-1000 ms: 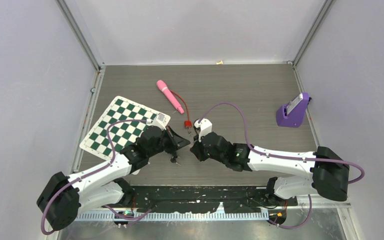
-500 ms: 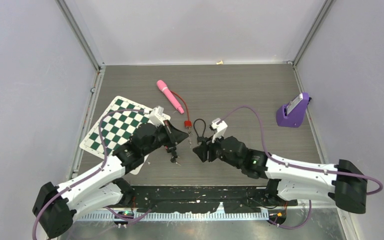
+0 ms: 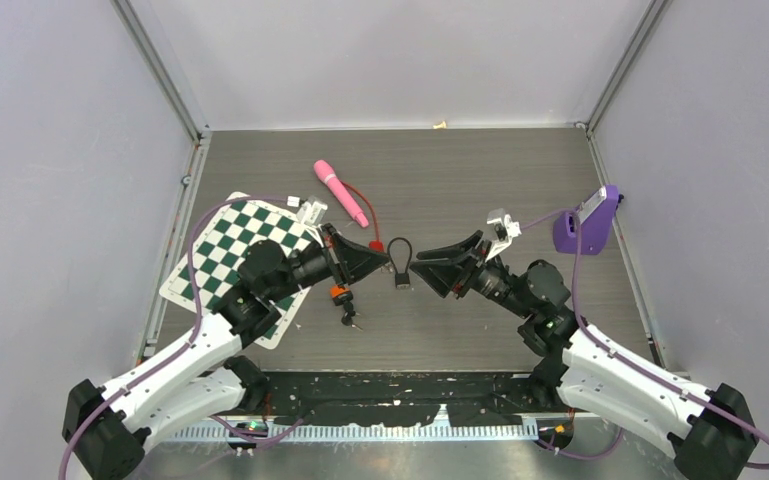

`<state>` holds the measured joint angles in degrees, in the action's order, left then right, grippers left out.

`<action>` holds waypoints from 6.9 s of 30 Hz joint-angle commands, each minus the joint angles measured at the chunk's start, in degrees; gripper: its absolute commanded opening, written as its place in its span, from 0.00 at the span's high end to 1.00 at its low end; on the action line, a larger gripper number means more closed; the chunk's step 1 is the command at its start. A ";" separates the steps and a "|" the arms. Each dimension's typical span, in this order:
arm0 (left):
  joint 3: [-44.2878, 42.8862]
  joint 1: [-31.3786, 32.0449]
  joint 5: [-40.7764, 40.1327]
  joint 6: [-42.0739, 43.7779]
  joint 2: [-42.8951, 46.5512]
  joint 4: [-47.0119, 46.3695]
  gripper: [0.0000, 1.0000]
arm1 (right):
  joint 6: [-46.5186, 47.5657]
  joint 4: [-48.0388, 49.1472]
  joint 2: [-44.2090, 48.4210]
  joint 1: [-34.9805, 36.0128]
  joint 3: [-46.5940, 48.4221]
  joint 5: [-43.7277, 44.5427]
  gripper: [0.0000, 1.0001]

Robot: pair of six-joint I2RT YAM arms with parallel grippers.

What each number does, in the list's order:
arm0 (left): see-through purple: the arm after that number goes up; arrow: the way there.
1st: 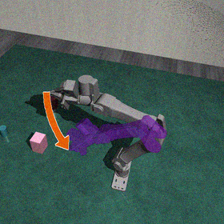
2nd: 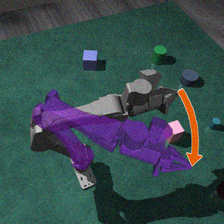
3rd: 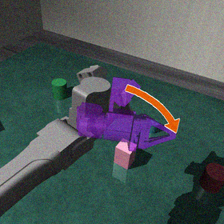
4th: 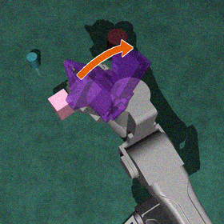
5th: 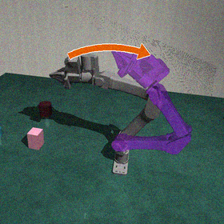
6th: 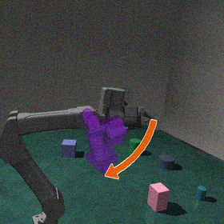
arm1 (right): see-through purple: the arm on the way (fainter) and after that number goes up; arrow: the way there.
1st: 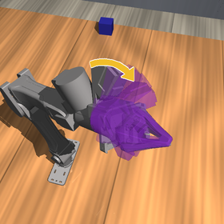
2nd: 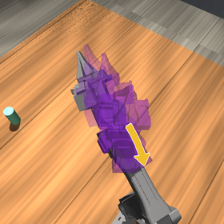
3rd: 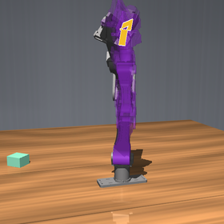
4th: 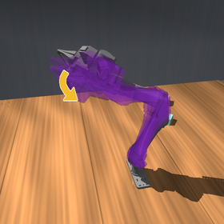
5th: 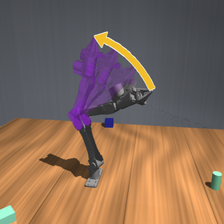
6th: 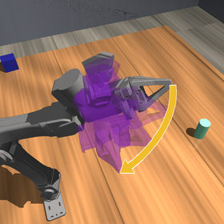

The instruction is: Unlock with the key

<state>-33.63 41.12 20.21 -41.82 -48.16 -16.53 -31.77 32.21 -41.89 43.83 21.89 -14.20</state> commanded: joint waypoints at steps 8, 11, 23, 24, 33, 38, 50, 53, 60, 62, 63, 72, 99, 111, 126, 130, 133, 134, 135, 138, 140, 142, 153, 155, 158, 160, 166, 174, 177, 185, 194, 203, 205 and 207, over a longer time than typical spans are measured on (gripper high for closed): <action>-4.64 -0.24 12.22 -6.51 -2.53 -18.80 1.00 | -8.40 15.68 -3.81 -1.31 6.08 -15.22 0.62; -4.99 -0.25 12.17 -6.73 -2.55 -18.99 1.00 | -9.37 16.83 -4.39 -1.32 6.48 -16.26 0.67; -5.23 -0.03 13.38 -7.55 -2.77 -19.84 1.00 | -10.35 18.52 -6.32 -1.33 7.39 -17.42 0.74; -5.22 0.09 13.47 -7.63 -2.79 -19.93 1.00 | -10.38 18.55 -6.39 -1.33 7.43 -17.39 0.75; -5.74 0.67 13.71 -7.73 -3.30 -20.05 1.00 | -10.44 18.84 -6.85 -1.25 7.65 -17.91 0.79; -6.02 1.04 14.24 -8.01 -3.66 -20.08 1.00 | -10.43 18.66 -6.88 -1.30 7.58 -18.35 0.81; -6.50 1.24 14.79 -8.21 -4.18 -20.06 1.00 | -10.25 18.16 -7.46 -1.30 7.56 -18.92 0.87; -6.65 1.41 15.26 -8.19 -4.54 -20.06 1.00 | -10.19 18.23 -7.49 -1.30 7.55 -19.16 0.89; -7.15 1.42 17.33 -9.04 -5.50 -20.05 1.00 | -9.98 18.40 -7.77 -1.27 7.49 -19.91 0.92; -7.34 1.52 17.55 -8.99 -5.60 -19.65 1.00 | -9.97 18.42 -7.92 -1.31 7.42 -19.97 0.95; -7.45 1.45 17.56 -8.98 -5.66 -19.38 1.00 | -9.93 18.42 -7.83 -1.30 7.24 -19.99 0.95; -9.63 1.42 6.39 -1.51 -2.69 -2.69 0.58 | -6.97 10.22 -3.17 -1.34 4.61 -12.93 0.95; -30.53 -1.00 -11.10 -9.47 -36.96 49.92 0.20 | -20.90 -3.45 18.36 -3.03 -19.55 22.03 0.95; -53.27 3.00 -19.65 -10.03 -63.20 65.27 0.29 | -19.21 -11.55 25.41 -3.09 -20.52 23.62 0.95; -65.29 3.09 -25.15 -11.63 -77.17 70.31 0.43 | -18.55 -9.09 22.34 -3.06 -20.49 20.93 0.95; -65.64 3.09 -24.16 -12.18 -78.04 70.58 0.55 | -18.04 -9.20 21.42 -3.06 -20.20 20.73 0.95; -63.88 3.17 -22.75 -12.60 -76.28 69.81 0.61 | -17.81 -9.18 19.91 -3.06 -19.72 19.69 0.95; -62.85 3.17 -22.18 -12.85 -75.06 68.94 0.63 | -17.72 -9.14 19.56 -3.05 -19.46 19.53 0.95; -61.40 3.17 -21.77 -13.27 -73.60 68.16 0.65 | -17.61 -8.88 18.90 -3.05 -19.36 19.13 0.95; -58.04 3.17 -21.27 -14.79 -69.03 66.15 0.76 | -17.27 -8.32 17.57 -3.06 -18.98 18.77 0.95; -56.60 3.17 -21.44 -15.75 -66.84 65.55 0.80 | -17.20 -7.87 16.59 -3.03 -18.73 18.24 0.95; -55.46 3.17 -21.45 -16.64 -64.96 65.09 0.83 | -17.14 -7.28 15.26 -3.05 -18.54 17.54 0.95; -44.60 1.04 -15.69 -26.92 -53.33 59.75 0.81 | -16.24 -2.27 8.19 -2.99 -16.81 9.73 0.95; -42.32 0.28 -13.99 -29.31 -50.36 58.30 0.80 | -15.72 -0.75 5.90 -2.99 -16.20 7.23 0.95; -39.45 -0.40 -13.02 -32.76 -45.66 56.81 0.79 | -16.12 3.91 1.15 -2.55 -15.82 4.37 0.95; -37.24 -0.80 -12.08 -34.97 -42.71 55.49 0.79 | -16.74 6.80 -1.92 -1.75 -15.25 3.19 0.95; -32.40 -1.47 -8.29 -40.21 -36.95 50.58 0.79 | -17.75 12.83 -8.67 1.84 -12.83 2.76 0.95; -29.39 -1.65 -7.76 -42.93 -33.18 47.67 0.81 | -18.49 13.44 -9.84 2.86 -11.52 5.03 0.95; -29.03 -1.62 -7.45 -43.55 -32.68 47.02 0.81 | -18.64 12.57 -9.78 2.84 -11.40 5.69 0.95; -28.02 -1.74 -7.63 -44.26 -31.95 45.93 0.82 | -19.05 11.05 -9.55 2.84 -12.28 7.62 0.95; -27.73 -1.75 -7.06 -44.41 -31.64 44.85 0.83 | -18.49 8.75 -7.87 2.86 -12.38 9.54 0.95; -27.31 -1.74 -6.66 -44.57 -31.20 43.93 0.84 | -19.10 10.82 -9.97 2.85 -12.12 8.61 0.95; -27.23 -1.75 -6.59 -44.61 -31.13 43.68 0.84 | -19.12 10.95 -10.11 2.85 -12.13 8.70 0.95; -27.18 -1.75 -6.38 -44.66 -31.11 43.51 0.84 | -19.20 11.16 -10.18 2.84 -12.13 8.80 0.95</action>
<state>-60.69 39.51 12.01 -85.52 -81.84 30.06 -50.59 39.94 -51.79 46.46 8.32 -6.15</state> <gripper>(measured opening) 0.282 0.059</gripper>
